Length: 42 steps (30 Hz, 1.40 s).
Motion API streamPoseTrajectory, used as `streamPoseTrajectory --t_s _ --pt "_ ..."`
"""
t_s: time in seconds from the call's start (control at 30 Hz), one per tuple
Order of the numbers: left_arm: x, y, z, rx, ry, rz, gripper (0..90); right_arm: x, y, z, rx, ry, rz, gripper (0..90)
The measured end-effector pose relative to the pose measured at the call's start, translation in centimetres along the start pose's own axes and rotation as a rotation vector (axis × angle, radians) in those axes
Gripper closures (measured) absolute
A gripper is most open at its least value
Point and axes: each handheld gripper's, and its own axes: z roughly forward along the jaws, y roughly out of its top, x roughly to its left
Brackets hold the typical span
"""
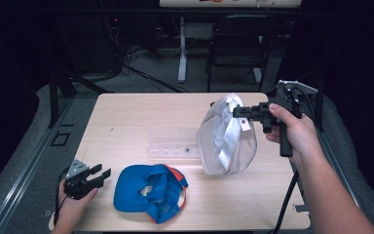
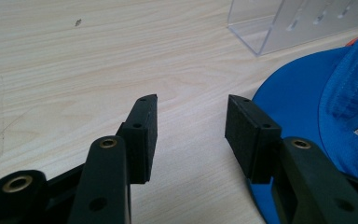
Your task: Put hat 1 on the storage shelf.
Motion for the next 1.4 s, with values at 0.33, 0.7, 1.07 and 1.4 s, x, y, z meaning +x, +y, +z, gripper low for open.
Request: streamPoseTrajectory --t_s 0.33,0.7,1.07,1.4 --pt "-0.4 0.2 -0.3 -0.029 -0.006 0.03 54.5 1.2 1.9 3.2 -0.012 0.013 0.0 82.0" --pt "-2.4 1.9 -1.2 -0.091 -0.001 0.055 52.3 1.5 3.1 7.0 -0.006 0.035 0.013 82.0" --pt "-6.5 6.0 -0.6 -0.109 -0.1 0.174 51.5 2.0 4.2 9.7 -0.024 0.019 0.024 82.0" --pt "-11.5 9.1 1.9 -0.14 -0.166 0.25 43.5 2.0 4.6 10.7 -0.039 0.008 0.03 82.0"
